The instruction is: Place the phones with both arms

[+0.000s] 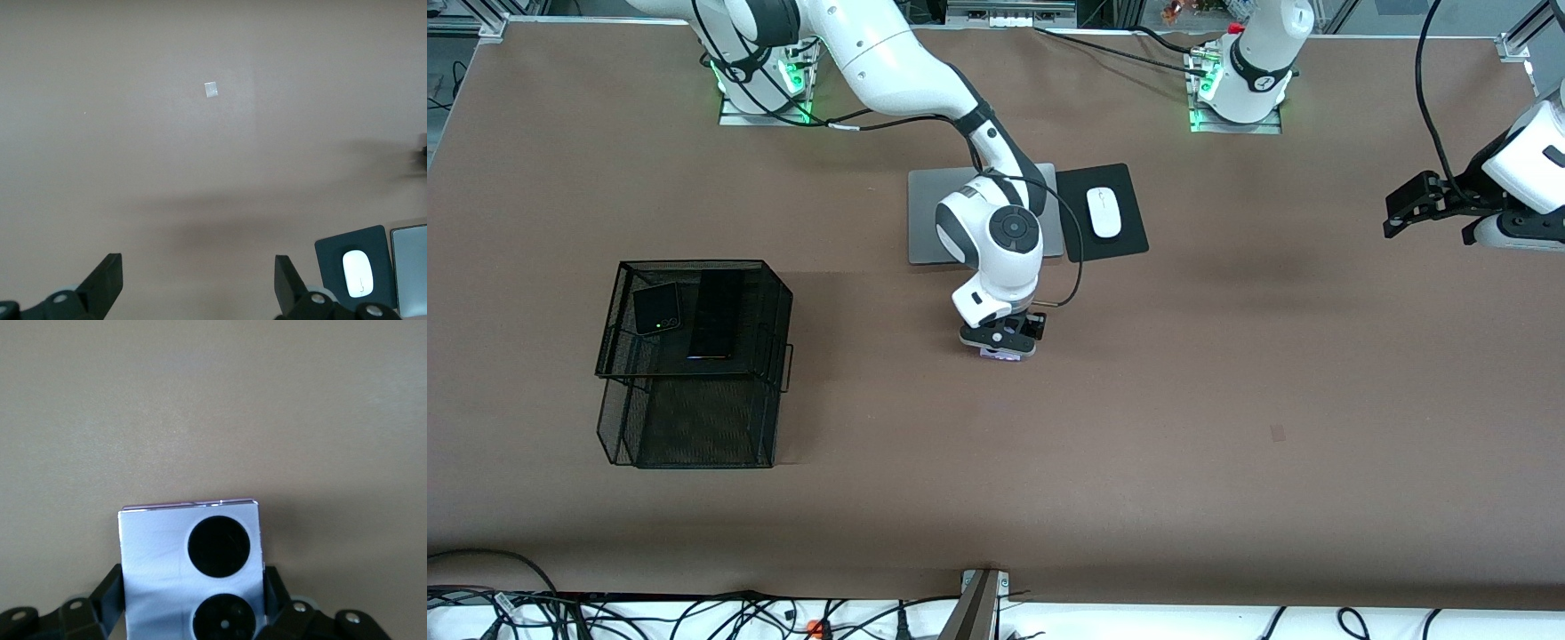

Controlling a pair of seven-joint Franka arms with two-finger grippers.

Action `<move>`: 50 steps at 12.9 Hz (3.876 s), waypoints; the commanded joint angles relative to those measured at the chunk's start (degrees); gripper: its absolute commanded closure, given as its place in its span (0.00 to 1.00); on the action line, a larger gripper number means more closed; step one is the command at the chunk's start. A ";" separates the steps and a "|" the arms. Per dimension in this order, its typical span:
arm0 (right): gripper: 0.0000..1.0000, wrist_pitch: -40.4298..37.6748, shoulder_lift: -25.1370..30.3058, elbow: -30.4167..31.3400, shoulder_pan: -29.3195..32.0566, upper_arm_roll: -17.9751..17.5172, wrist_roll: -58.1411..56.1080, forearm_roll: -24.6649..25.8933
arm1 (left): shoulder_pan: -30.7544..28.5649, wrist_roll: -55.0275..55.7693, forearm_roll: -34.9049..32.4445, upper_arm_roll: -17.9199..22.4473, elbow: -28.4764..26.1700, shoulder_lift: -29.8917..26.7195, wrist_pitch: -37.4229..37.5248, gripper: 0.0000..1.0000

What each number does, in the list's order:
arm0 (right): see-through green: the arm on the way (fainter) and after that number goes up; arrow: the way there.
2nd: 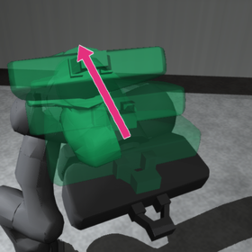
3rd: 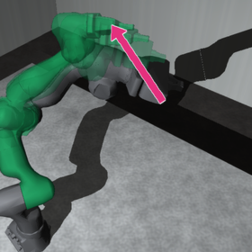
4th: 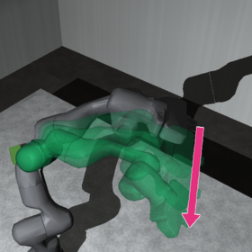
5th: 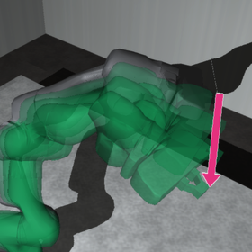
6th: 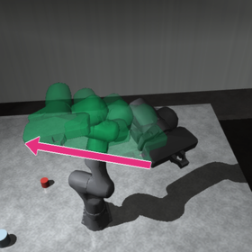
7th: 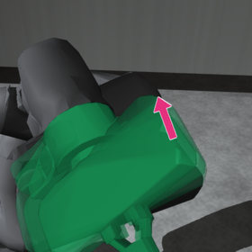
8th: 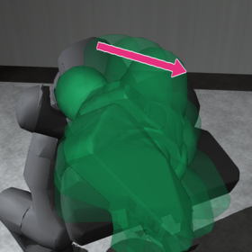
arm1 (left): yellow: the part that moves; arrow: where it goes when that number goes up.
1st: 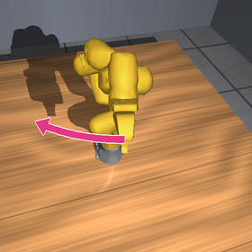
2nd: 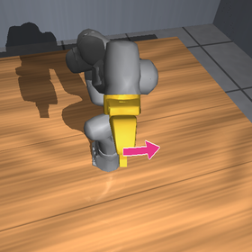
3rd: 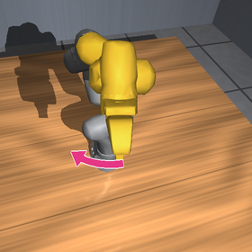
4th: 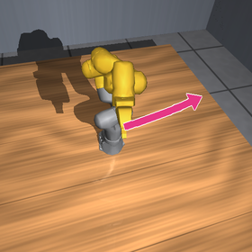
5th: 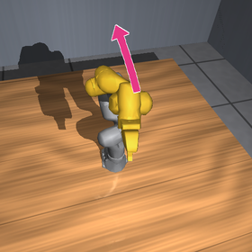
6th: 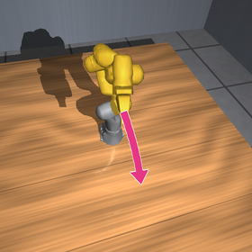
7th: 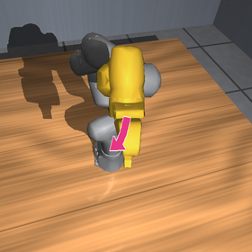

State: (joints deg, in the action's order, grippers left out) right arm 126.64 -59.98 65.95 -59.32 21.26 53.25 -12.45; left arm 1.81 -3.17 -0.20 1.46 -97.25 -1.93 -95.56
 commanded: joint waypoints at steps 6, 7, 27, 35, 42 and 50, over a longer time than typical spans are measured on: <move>1.00 -28.26 17.86 -4.08 7.63 0.18 -15.16 0.14 | 0.38 0.62 0.82 -0.23 1.36 0.35 1.69 0.00; 1.00 -30.11 19.27 -3.99 8.95 0.53 -19.80 0.49 | 0.38 0.62 0.82 -0.31 1.36 0.35 1.69 0.00; 1.00 -14.07 7.96 -1.36 39.90 6.43 -63.09 -8.38 | 0.38 0.80 0.91 -0.67 1.36 0.26 2.22 0.00; 0.00 -9.82 9.16 3.22 39.02 6.42 -62.91 -11.46 | 0.38 0.80 0.91 -0.67 1.36 0.26 2.22 0.00; 0.00 -29.06 24.27 4.18 37.35 6.95 -63.18 -2.15 | 0.38 0.80 0.91 -0.67 1.36 0.26 2.22 0.00; 0.00 -27.23 49.40 26.57 36.72 3.63 -62.92 11.11 | 0.30 0.80 0.91 -0.67 1.36 0.26 2.22 0.00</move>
State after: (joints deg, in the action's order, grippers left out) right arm 97.70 -18.91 83.91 -24.01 27.88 -9.34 -4.51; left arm 2.17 -2.71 -0.20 0.79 -97.10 -1.93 -94.46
